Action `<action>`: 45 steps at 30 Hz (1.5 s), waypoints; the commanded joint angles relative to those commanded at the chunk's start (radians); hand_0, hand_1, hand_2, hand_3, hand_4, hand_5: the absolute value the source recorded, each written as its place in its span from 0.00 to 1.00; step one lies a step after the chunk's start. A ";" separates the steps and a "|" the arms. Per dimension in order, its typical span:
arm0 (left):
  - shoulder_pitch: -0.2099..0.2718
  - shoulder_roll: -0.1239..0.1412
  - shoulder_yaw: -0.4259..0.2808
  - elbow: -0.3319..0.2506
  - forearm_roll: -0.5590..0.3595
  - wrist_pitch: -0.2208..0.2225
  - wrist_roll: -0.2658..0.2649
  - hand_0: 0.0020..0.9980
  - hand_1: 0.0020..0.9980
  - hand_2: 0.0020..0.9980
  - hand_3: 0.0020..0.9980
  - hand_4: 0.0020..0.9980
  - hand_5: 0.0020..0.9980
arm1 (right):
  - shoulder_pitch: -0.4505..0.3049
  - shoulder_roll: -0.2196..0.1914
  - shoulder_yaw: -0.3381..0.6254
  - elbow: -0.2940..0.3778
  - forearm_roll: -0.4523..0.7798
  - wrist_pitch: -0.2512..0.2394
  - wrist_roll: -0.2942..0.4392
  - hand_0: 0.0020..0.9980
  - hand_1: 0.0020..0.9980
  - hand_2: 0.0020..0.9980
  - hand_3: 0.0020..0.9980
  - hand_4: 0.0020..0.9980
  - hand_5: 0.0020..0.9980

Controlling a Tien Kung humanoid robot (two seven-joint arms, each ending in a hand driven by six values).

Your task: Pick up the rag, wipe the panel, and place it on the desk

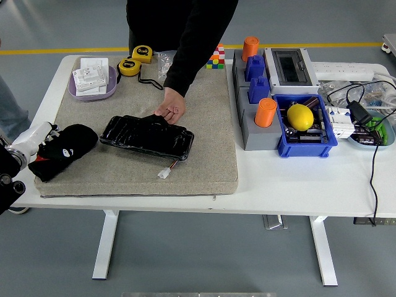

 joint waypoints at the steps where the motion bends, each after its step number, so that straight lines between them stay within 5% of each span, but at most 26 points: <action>1: 0.000 0.001 -0.001 -0.002 0.001 0.000 0.000 0.30 0.18 0.32 0.53 0.57 0.14 | 0.000 0.000 -0.001 0.000 0.000 0.000 0.000 0.74 0.71 0.70 0.60 1.00 0.52; 26: -0.017 0.032 -0.060 -0.152 0.017 0.012 0.077 0.29 0.18 0.32 0.54 0.53 0.10 | 0.002 -0.002 -0.045 -0.003 0.023 0.003 0.003 0.74 0.71 0.70 0.60 1.00 0.52; 45: -0.006 -0.009 -0.060 -0.250 0.035 0.064 0.139 0.29 0.17 0.32 0.54 0.53 0.09 | 0.000 -0.005 -0.063 -0.010 0.033 0.008 0.003 0.74 0.71 0.70 0.60 1.00 0.52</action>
